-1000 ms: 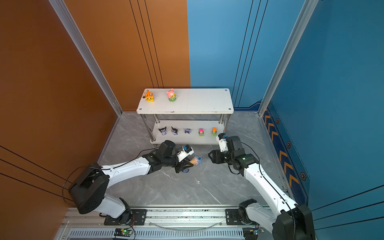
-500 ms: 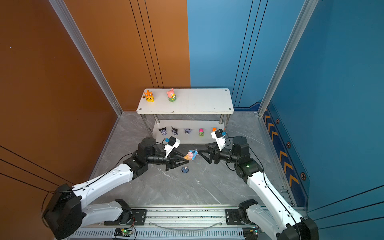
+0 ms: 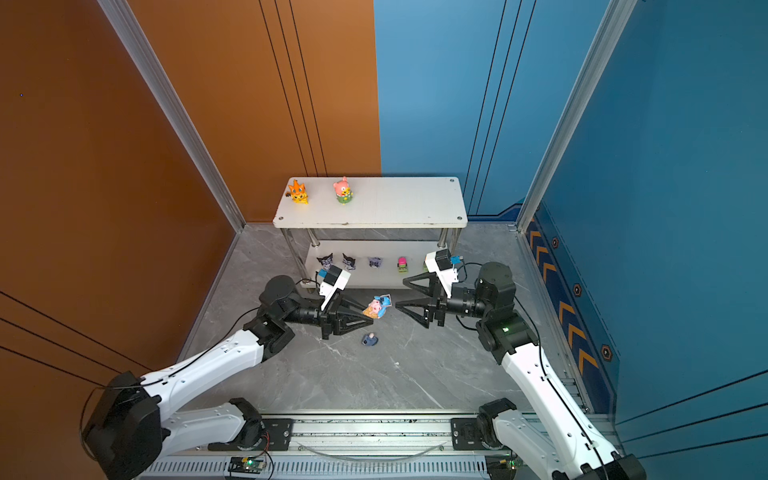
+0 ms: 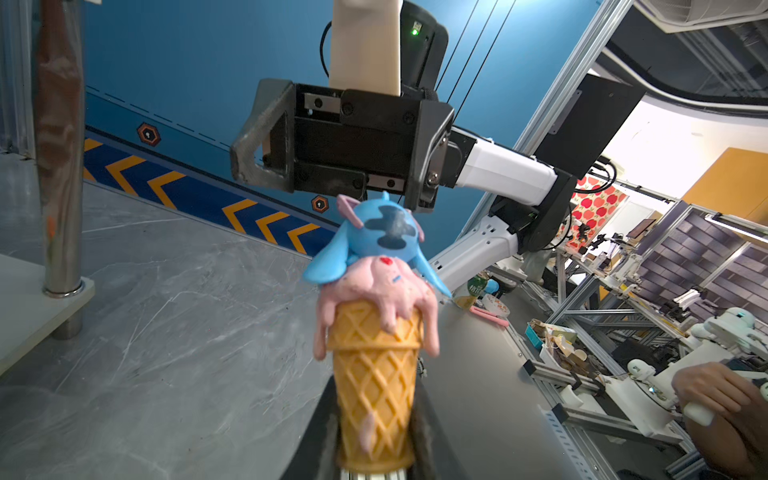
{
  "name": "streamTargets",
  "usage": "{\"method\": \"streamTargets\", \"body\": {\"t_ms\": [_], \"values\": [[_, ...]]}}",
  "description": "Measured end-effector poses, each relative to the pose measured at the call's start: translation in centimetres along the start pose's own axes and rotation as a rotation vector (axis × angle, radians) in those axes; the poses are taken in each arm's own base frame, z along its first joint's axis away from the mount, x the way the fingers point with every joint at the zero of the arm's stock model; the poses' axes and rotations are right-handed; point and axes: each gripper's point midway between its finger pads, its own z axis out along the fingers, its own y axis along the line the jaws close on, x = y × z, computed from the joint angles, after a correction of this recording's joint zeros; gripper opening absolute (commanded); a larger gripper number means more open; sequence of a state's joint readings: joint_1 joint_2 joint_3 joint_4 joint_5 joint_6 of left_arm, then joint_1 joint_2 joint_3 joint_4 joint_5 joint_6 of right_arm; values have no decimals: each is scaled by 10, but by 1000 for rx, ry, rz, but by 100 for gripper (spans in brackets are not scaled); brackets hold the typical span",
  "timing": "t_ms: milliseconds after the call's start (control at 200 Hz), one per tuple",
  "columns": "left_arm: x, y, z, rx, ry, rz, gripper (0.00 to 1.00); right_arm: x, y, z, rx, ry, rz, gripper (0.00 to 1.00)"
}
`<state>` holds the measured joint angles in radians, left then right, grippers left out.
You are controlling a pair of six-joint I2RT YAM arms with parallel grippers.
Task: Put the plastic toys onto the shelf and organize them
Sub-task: 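Lift the cone toy with the left gripper toward the open right gripper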
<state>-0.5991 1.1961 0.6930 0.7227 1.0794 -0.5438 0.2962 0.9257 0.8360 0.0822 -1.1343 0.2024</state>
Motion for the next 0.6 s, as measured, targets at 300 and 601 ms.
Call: {"method": "streamTargets", "body": {"t_ms": [300, 601], "values": [[-52, -15, -29, 57, -177, 30, 4, -12, 34, 9, -171, 19, -76, 88], [-50, -6, -27, 76, -187, -38, 2, -20, 24, 43, -199, 44, -65, 88]]}}
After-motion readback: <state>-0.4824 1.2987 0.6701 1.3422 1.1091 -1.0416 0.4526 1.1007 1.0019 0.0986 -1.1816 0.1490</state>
